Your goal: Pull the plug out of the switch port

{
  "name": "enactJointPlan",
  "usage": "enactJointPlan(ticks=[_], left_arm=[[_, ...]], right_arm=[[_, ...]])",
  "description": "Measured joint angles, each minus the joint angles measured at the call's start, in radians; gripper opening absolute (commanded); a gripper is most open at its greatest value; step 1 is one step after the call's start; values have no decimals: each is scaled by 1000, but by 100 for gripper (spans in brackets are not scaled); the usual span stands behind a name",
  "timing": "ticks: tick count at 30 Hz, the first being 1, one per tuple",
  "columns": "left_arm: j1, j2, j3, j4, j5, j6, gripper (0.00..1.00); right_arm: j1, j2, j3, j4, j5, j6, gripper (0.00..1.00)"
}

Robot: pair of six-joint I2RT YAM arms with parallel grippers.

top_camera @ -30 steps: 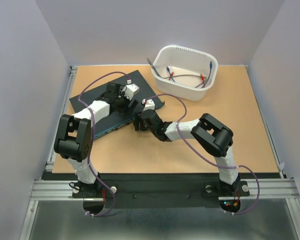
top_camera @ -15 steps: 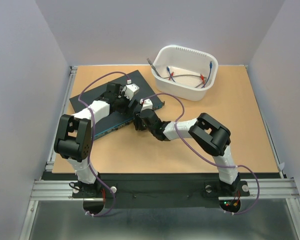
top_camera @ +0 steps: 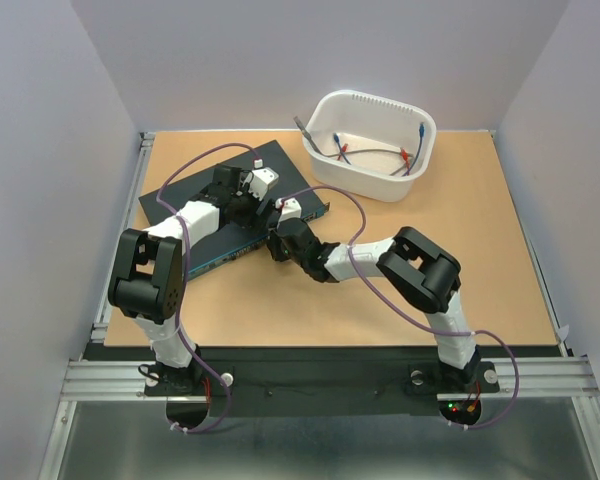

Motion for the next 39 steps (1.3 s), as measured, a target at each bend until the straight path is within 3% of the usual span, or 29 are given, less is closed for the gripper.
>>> enactJointPlan(ticks=[15,24,27,29,34,39], left_arm=[[0,0,0,0,0,0,93],[0,0,0,0,0,0,93],[0,0,0,-1,0,0,93],[0,0,0,-1,0,0,93],[0,0,0,-2,1,-1,93],[0,0,0,-2,2,-1,93]], right_arm=[[3,-171,-185,-28,-8,2,0],[-28,-478,-249,-134,2,-68,0],[-121,-574,-216,-141,-23,-99,0],[-248,-587,-148,-150,-42,-123,1],[-492,-447,36,-150,-91,-148,1],[-608,-225,185,-195,-103,-160,0]])
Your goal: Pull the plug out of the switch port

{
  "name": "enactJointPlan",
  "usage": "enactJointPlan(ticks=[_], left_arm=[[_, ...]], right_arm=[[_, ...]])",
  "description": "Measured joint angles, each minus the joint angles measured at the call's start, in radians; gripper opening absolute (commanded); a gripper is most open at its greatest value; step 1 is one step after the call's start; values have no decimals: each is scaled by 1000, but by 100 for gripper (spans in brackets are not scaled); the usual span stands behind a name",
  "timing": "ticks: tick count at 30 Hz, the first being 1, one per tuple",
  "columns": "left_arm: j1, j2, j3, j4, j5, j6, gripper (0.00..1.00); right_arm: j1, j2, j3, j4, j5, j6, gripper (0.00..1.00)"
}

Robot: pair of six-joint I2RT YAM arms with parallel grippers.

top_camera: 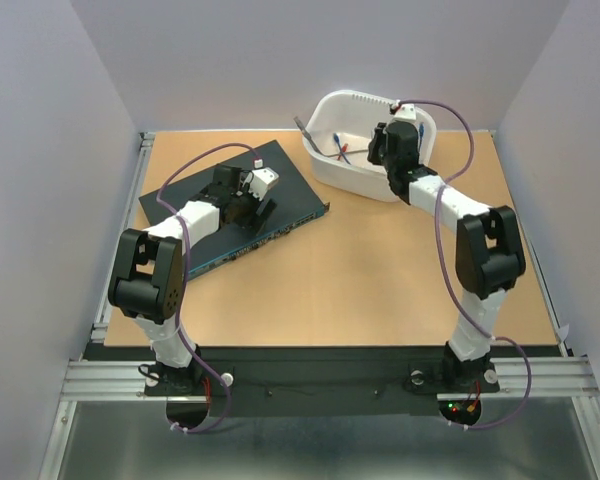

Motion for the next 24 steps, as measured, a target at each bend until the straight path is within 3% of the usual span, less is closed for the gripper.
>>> enactJointPlan(ticks=[4,5,6,7,10,18,24], left_arm=[[-1,0,0,0,0,0,93],[-2,0,0,0,0,0,93],[-2,0,0,0,-1,0,93],[-3,0,0,0,-1,0,93],[-5,0,0,0,-2,0,93],[-5,0,0,0,-2,0,93],[-8,1,10,-18,-2,1,93]], right_arm=[[-34,149,112,-27,-18,-2,4],[-42,185,137,-34,-24,0,16],[-50,213,158,-44,-32,2,35],[-55,235,178,-55,-37,4,64],[-63,283,243,-92,-48,16,78],[-68,192,227,-122,-45,19,83],[8,-112,40,-111,3,33,82]])
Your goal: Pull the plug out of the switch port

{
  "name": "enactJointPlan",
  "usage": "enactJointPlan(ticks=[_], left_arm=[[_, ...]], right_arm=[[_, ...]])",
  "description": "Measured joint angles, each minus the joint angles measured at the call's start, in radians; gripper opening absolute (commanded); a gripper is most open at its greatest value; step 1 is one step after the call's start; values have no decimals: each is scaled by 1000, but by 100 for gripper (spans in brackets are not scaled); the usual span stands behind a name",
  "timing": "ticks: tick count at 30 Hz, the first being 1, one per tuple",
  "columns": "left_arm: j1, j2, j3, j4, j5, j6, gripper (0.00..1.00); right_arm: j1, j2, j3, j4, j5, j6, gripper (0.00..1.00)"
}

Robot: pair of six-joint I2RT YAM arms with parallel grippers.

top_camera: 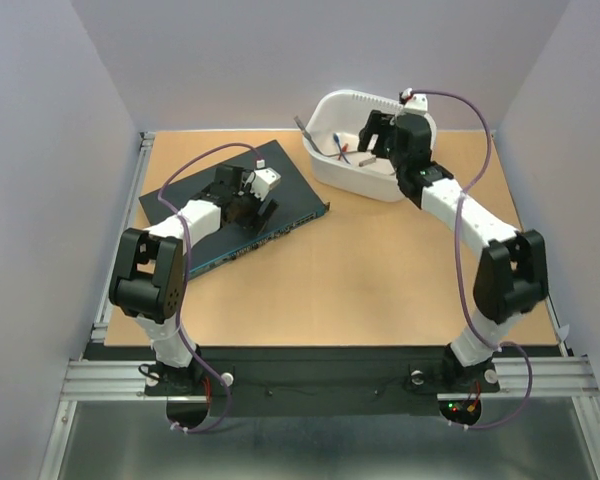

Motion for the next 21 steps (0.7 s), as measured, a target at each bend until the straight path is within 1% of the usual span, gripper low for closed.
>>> enactJointPlan(ticks=[1,3,4,5,7,9,10,12,13,17,19,21], left_arm=[[-2,2,3,-6,0,0,93],[-4,5,9,-14,1,0,93],[-6,7,14,-20,1,0,93],[-6,11,19,-24,1,-1,93],[-8,16,24,-26,2,-1,93],[-10,16,24,-25,1,-3,93],[-10,16,24,-25,2,-5,93],[-10,17,24,-24,2,-8,93],[-10,17,24,-23,2,-8,93],[-10,17,24,-20,-1,-9,93],[-10,17,24,-19,-2,-10,93],[-10,18,24,-18,-2,-10,93]], right_arm=[[26,-58,-50,12,-2,12,81],[114,-186,-182,52,-16,98,79],[141,-216,-229,80,-22,125,79],[192,-254,-308,129,-41,185,77],[250,-277,-414,196,-81,275,74],[294,-240,-532,271,-129,401,72],[300,-208,-566,289,-145,438,71],[304,-126,-607,304,-175,527,67],[306,-66,-614,323,-192,575,65],[317,83,-595,395,-240,679,59],[327,124,-571,412,-242,694,56],[349,159,-530,421,-229,676,53]])
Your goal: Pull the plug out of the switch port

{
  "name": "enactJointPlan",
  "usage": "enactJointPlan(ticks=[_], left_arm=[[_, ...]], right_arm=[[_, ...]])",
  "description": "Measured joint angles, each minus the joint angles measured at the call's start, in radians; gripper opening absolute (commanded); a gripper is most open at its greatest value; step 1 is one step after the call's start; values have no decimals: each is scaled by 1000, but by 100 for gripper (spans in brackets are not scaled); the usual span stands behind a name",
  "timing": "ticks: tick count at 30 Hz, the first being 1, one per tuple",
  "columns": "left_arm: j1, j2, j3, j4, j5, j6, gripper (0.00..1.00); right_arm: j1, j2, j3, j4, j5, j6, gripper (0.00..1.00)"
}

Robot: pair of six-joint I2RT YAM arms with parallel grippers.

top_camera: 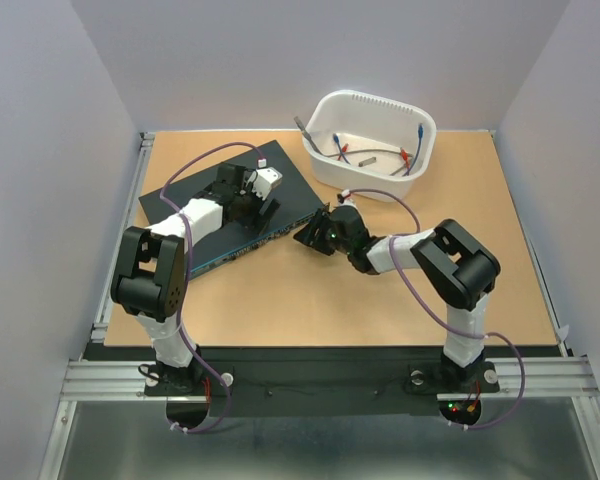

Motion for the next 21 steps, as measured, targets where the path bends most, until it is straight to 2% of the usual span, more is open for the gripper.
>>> enactJointPlan(ticks=[4,7,11,21], left_arm=[[1,1,0,2,1,0,93],[1,2,0,3,2,0,93],[1,3,0,6,2,0,93],[2,4,0,7,3,1,93]], right_arm=[[57,16,65,5,60,-103,50],[124,23,145,-22,163,-251,49],[177,47,225,-66,275,-393,42],[185,98,266,-177,391,-566,39]])
